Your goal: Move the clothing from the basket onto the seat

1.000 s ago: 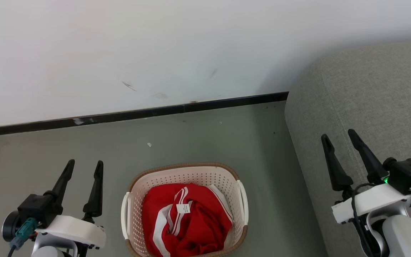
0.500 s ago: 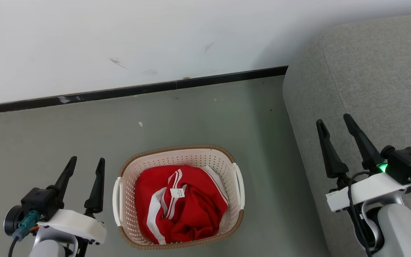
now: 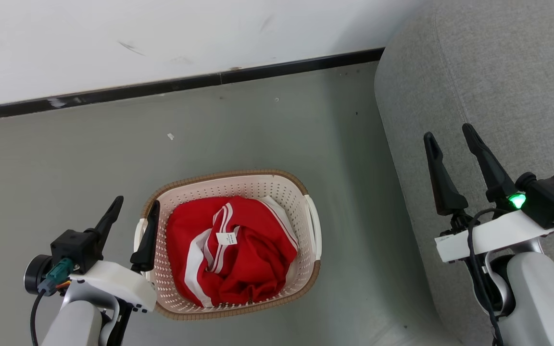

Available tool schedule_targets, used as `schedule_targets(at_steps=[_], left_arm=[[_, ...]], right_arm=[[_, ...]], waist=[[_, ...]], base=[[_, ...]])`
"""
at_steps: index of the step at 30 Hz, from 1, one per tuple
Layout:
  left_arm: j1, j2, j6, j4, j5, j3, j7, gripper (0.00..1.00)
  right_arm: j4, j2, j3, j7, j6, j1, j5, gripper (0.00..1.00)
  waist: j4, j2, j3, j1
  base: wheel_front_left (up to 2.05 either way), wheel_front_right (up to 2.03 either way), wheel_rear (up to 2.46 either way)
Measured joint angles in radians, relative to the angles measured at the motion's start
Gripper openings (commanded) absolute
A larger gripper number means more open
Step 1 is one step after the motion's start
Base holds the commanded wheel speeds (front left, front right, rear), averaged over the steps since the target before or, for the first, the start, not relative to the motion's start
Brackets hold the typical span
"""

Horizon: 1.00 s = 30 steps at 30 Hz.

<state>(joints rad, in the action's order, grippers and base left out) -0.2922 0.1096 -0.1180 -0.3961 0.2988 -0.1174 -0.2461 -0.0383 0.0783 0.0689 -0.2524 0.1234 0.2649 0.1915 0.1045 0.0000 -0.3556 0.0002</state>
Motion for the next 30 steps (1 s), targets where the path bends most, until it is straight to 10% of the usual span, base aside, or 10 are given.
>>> schedule_targets(at_steps=[30], left_arm=[[-0.229,-0.025,-0.009,-0.245,0.016,-0.134,0.088,1.00]], right_arm=[[0.055,-0.021,0.038,-0.003,0.000,0.135,-0.007,1.00]], waist=[[0.060,0.0000,-0.229,0.0000]], base=[[0.00,0.00,0.00]])
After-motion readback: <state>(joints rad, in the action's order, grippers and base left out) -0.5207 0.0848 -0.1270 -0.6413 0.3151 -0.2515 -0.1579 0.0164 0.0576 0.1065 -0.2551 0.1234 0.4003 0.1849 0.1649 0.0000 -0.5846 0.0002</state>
